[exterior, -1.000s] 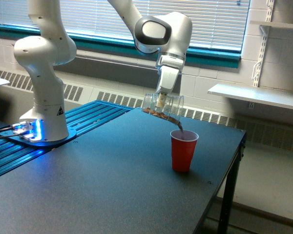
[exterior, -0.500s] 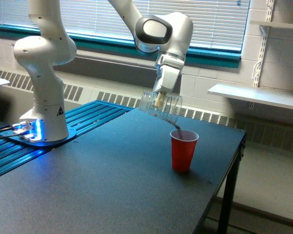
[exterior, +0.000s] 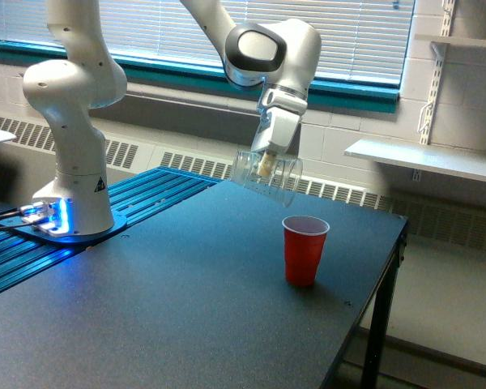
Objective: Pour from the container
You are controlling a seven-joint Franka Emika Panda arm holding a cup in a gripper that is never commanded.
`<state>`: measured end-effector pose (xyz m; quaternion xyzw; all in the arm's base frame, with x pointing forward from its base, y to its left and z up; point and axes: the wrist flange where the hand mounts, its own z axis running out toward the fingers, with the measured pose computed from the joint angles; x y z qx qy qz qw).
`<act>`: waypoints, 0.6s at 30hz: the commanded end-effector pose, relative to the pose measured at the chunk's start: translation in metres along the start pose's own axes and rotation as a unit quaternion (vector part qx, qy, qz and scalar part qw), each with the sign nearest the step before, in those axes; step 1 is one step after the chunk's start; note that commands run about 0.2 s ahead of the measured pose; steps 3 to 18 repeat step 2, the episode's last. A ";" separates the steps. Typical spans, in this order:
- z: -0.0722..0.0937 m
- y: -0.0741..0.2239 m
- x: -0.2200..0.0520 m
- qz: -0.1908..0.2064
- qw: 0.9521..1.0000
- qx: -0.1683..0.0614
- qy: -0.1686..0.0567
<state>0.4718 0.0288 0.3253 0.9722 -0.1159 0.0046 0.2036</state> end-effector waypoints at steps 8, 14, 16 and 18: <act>0.000 -0.009 -0.003 -0.006 1.000 0.016 0.011; 0.000 -0.009 -0.003 -0.006 1.000 0.016 0.011; 0.000 -0.009 -0.003 -0.006 1.000 0.016 0.011; 0.000 -0.009 -0.003 -0.006 1.000 0.016 0.011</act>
